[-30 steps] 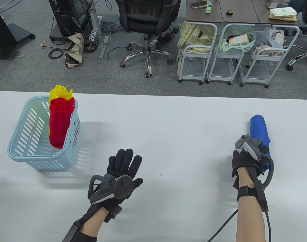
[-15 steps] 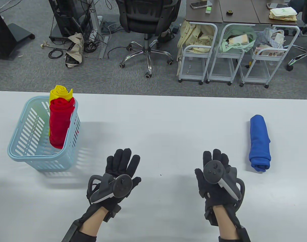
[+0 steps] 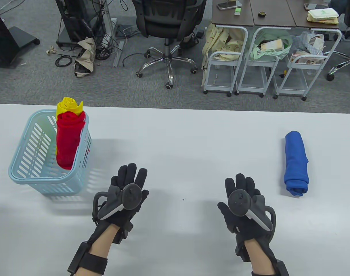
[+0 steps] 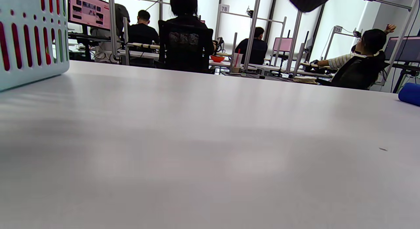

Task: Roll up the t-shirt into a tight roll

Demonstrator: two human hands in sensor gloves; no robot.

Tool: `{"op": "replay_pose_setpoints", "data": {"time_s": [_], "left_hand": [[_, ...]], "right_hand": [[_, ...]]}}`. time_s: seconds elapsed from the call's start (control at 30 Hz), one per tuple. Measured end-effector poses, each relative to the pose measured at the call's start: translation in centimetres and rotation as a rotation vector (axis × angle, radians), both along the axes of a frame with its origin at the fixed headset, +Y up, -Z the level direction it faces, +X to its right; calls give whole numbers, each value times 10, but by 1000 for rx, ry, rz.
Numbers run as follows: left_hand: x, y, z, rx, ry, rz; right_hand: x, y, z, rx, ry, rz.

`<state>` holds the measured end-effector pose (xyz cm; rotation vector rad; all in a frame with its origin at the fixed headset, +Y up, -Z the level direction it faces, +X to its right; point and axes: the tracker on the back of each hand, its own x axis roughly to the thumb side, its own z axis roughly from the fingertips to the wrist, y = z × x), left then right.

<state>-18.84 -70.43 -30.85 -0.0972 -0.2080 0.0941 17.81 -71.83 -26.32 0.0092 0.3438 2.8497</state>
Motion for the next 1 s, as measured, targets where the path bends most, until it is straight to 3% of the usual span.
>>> {"op": "replay_pose_setpoints", "data": {"time_s": [0.2,0.37,0.6,0.77,1.0], "left_hand": [[-26,69,-47,105,132,-116],[-72,105,-97,74,314,-238],[-130,106,-134,-40,547,-176],[-145,96,-149,-110,620,-181],[-147,100,-150,-83,649,-196]], "right_hand": [[3,5,3,17,-3,-13],[6,7,5,29,-11,-20],[3,5,4,11,10,-19],[2,4,4,6,19,-24],[3,3,3,2,18,-38]]}}
